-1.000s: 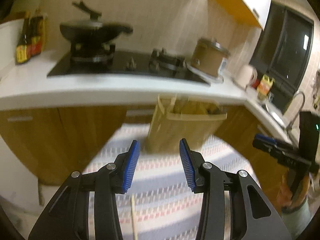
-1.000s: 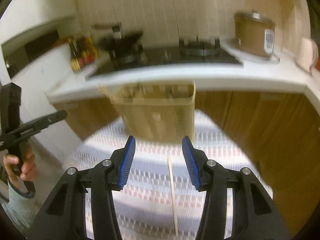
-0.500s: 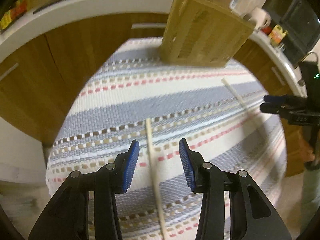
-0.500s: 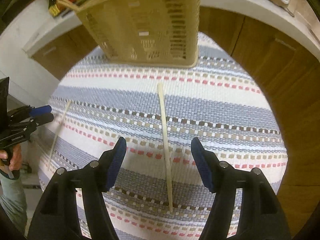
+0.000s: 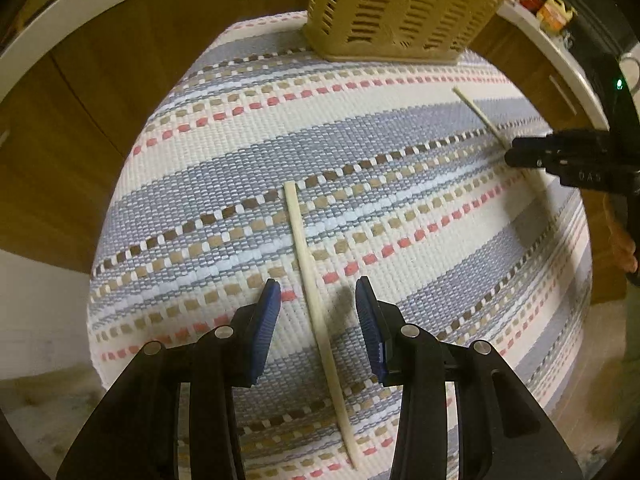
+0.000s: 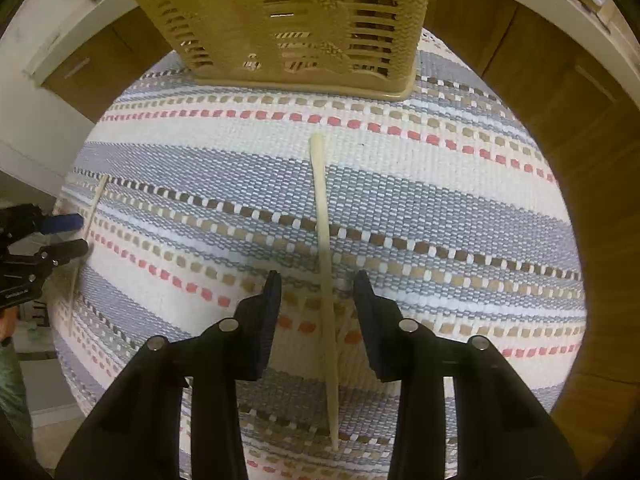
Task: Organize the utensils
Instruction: 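Grasp a wooden chopstick with each tool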
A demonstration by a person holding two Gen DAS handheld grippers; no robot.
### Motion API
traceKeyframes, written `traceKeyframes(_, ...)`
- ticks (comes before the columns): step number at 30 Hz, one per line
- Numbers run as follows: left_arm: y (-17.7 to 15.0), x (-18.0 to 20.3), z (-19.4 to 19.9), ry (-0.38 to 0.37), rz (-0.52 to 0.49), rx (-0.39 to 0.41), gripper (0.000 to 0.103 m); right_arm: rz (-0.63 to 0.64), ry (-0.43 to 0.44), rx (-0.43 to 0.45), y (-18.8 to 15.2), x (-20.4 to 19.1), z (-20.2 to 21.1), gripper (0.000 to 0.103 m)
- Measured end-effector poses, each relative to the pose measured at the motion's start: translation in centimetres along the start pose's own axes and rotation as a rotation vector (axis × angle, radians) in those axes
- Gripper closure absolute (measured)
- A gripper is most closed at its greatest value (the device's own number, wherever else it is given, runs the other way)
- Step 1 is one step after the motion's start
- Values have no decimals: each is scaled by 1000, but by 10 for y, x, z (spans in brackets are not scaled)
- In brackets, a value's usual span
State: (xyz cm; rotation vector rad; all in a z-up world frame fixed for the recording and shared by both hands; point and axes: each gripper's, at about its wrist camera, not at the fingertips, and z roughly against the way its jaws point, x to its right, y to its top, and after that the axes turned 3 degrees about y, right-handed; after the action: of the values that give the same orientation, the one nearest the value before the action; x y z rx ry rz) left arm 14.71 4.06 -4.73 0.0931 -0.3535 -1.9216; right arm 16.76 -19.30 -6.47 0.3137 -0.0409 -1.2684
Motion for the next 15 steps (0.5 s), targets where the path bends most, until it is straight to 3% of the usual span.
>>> traceKeyframes(3, 4, 12, -3, 64, -45, -8, 72, 28, -54, -3, -1, -6, -3, 82)
traceKeyframes(5, 4, 24, -5, 155, -92, 5, 91, 35, -79, 5, -1, -8, -4, 96)
traceKeyframes(8, 2, 31, -6, 176, -101, 32, 99, 19, -74, 22, -1, -5, -4, 99)
traceKeyframes(15, 11, 23, 16, 3, 58, 168, 99, -33, -40, 58, -12, 8, 6, 99)
